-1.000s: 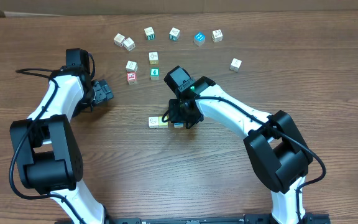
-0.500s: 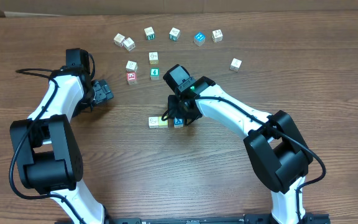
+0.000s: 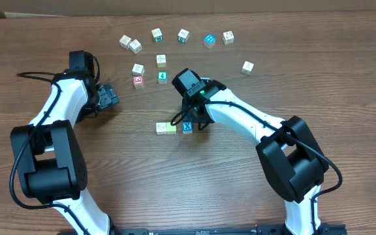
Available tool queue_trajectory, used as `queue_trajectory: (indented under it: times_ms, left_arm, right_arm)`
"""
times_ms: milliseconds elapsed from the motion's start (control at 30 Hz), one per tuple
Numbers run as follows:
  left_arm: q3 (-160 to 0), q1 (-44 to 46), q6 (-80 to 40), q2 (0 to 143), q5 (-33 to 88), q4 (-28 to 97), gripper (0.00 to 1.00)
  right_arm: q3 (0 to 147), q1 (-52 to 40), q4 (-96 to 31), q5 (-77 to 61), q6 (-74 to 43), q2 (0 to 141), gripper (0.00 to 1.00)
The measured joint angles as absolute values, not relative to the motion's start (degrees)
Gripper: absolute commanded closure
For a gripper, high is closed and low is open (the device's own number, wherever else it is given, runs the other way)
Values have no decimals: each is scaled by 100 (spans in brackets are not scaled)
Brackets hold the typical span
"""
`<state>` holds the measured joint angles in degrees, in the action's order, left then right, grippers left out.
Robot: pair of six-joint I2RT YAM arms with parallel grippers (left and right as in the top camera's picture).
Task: Form a horizontal line
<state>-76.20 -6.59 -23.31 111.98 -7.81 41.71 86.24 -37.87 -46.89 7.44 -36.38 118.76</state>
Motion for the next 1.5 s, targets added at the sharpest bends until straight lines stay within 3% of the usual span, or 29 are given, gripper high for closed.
queue_trajectory:
  times_ms: [133,467,800,1500]
  left_arm:
    - [-7620,-659,-2331,11198,-781,4174,0]
    - [-7618,-659,-2331,11198,-781,4174,0]
    - [-7620,-659,-2331,11198,-781,4174,0]
    - [-7618,-659,-2331,11198,-784,4174,1]
  right_arm:
    - [8624,-3721,-4901,847,-3778,11876,53]
    - [8624,-3524,-5454,941,-3898,11876,80]
    - [8624,-3524,-5511,939,-3898,11876,94]
    - [8624,-3527,-5688,598,-3896,11876,96]
